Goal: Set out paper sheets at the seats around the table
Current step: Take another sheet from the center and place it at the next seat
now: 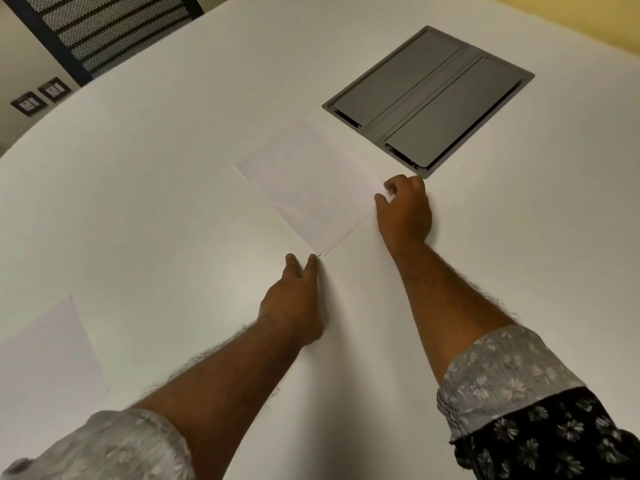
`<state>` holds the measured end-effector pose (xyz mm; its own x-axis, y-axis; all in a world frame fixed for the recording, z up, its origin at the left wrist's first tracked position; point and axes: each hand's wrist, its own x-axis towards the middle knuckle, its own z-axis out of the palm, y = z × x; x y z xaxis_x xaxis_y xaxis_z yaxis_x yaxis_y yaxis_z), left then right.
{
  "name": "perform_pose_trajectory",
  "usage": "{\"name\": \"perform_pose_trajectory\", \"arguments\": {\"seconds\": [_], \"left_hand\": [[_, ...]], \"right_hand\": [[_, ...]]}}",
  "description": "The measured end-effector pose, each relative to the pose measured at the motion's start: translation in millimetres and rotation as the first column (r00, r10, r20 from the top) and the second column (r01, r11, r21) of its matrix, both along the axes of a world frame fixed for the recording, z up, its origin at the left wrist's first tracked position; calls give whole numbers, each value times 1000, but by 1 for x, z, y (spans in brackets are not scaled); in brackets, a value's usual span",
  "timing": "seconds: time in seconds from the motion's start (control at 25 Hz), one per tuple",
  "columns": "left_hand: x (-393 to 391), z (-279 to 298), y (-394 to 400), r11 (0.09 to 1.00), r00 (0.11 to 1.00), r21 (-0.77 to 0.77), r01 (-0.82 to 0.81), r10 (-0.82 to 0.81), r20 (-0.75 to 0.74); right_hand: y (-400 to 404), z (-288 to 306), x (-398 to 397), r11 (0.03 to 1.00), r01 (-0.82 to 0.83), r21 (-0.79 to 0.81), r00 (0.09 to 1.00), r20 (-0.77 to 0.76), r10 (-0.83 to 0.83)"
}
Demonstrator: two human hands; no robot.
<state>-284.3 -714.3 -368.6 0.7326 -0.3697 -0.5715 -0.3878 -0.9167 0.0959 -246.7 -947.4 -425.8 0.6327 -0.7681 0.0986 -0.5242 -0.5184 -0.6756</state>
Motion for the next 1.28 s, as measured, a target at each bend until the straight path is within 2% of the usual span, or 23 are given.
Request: {"name": "perform_pose_trajectory", "arguments": {"seconds": [0.2, 0.36, 0.52, 0.68, 0.76, 0.84, 0.88, 0.92, 0.96, 1.0, 1.04, 1.08, 1.12, 1.16, 1.2, 1.28], "left_hand": [[-1, 4, 3, 999, 998, -5, 39, -39, 47], [-1, 4, 7, 999, 998, -33, 3, -2, 58], [-7, -1, 21, 992, 998, -119, -50, 54, 28], [-15, -9, 29, 980, 995, -178, -86, 92, 25], [-18, -10, 29, 973, 991, -190, -134, 132, -22], [-25, -6, 33, 941, 980, -279, -192, 169, -105], [-31, -3, 36, 892, 964, -374, -253, 201, -173], [-38, 3, 39, 756, 905, -506, -414, 285, -315], [-46, 11, 43, 505, 777, -592, -628, 371, -508], [-55, 20, 47, 210, 617, -585, -783, 375, -691], [-64, 31, 52, -35, 471, -502, -864, 295, -831], [-73, 42, 57, -216, 354, -381, -899, 152, -923], [-80, 56, 65, -328, 271, -259, -909, 11, -963], [-87, 70, 73, -394, 217, -160, -905, -106, -970], [-94, 84, 80, -433, 204, -117, -894, -160, -966], [-108, 110, 94, -420, 272, -204, -884, -108, -956]], "right_hand": [[-6, 4, 0, 981, 73, 180, 991, 99, -92], [-6, 9, 5, 961, 54, 272, 974, 198, -111], [-1, 28, 2, 965, 25, 262, 939, 326, -112], [17, 71, -26, 976, 3, 217, 849, 515, -118], [32, 99, -52, 973, -31, 231, 811, 574, -110], [48, 125, -81, 949, -78, 304, 793, 596, -125], [55, 138, -96, 925, -102, 365, 794, 590, -146], [61, 150, -108, 892, -123, 435, 798, 578, -172], [66, 161, -121, 852, -138, 506, 803, 561, -202], [71, 171, -134, 808, -141, 572, 810, 536, -238], [75, 180, -147, 764, -135, 630, 815, 510, -276], [79, 190, -160, 723, -128, 679, 815, 488, -314], [82, 197, -173, 688, -122, 716, 814, 469, -343], [86, 203, -186, 661, -118, 741, 818, 450, -358], [90, 207, -199, 643, -111, 758, 829, 428, -360], [100, 209, -228, 608, -94, 788, 844, 387, -371]]}}
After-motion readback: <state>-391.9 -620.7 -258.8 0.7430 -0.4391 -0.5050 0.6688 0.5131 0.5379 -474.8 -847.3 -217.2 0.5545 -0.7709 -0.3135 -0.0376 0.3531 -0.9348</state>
